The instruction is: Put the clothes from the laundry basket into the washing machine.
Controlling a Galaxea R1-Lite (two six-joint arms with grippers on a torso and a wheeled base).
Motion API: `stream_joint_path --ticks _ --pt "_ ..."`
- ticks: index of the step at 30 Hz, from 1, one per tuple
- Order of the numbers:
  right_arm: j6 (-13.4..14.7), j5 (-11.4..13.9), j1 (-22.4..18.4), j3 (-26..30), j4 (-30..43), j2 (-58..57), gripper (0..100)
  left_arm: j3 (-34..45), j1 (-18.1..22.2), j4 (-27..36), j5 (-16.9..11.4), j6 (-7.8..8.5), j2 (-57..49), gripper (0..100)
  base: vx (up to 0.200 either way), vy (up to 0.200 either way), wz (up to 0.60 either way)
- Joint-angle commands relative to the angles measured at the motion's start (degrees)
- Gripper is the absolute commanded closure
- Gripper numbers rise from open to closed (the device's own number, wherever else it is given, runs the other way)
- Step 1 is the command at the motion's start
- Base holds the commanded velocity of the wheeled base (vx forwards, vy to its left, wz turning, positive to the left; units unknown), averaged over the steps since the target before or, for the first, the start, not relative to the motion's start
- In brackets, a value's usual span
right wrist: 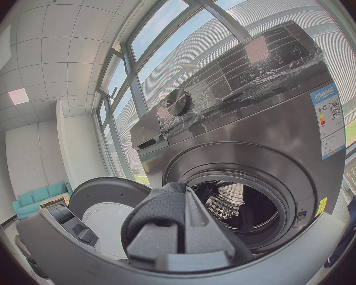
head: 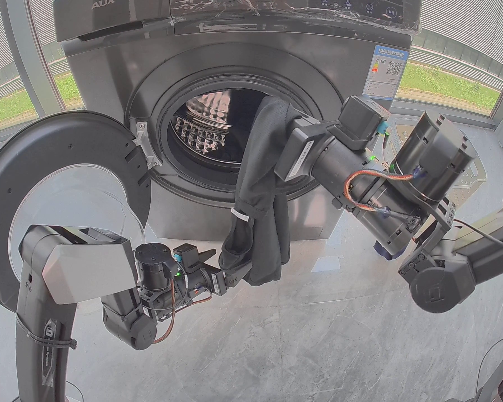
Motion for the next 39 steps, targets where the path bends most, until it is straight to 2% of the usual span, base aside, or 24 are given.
stream_joint_path --ticks 1,4,5,16,19,23,25,26,28,35,39 --pt "-0.01 -0.02 0.28 0.07 -0.10 0.13 100 -2.66 0.30 0.03 0.06 -0.05 2.33 0 0.000 0.000 0.00" --pt "-0.01 -0.02 0.72 0.15 -0.28 0.21 100 -5.03 0.56 0.03 0.59 -0.05 4.00 0 0.000 0.000 0.00" --pt "-0.01 -0.02 0.89 0.07 -0.19 0.13 100 -5.56 0.82 0.03 0.59 -0.05 4.27 100 0.000 0.000 0.00" --pt "0.17 -0.02 1.59 0.15 -0.37 0.13 100 -10.40 1.35 0.03 0.94 -0.32 6.20 100 0.000 0.000 0.00" --pt "0.25 -0.02 1.24 0.33 -0.37 -0.05 100 -11.36 1.61 -0.05 1.99 -0.49 5.94 100 0.000 0.000 0.00" --pt "0.25 -0.02 0.19 2.97 -0.37 -0.58 100 -10.66 2.23 -0.14 2.34 -0.32 4.62 100 0.000 0.000 0.00" --pt "0.69 -0.02 -2.80 7.80 -1.07 -1.19 100 -7.06 2.76 -0.14 2.17 -0.32 -0.48 100 0.000 0.000 0.00" --pt "0.69 0.07 -2.89 7.89 -1.07 -1.19 100 -6.79 2.76 -0.14 2.17 -0.32 -0.74 100 0.000 0.000 0.00" --pt "2.01 0.07 -5.35 11.67 -2.83 -1.46 100 -1.96 3.37 -0.14 2.17 -0.23 -6.37 100 0.000 0.000 0.00" --pt "6.58 0.51 -8.34 20.98 -7.57 -3.57 100 7.71 5.75 -0.05 1.29 -0.40 -21.49 100 0.000 0.000 0.00" --pt "7.72 0.51 -9.22 25.55 -10.21 -4.36 100 12.37 6.18 0.03 1.29 -0.58 -29.31 100 0.000 0.000 0.00"
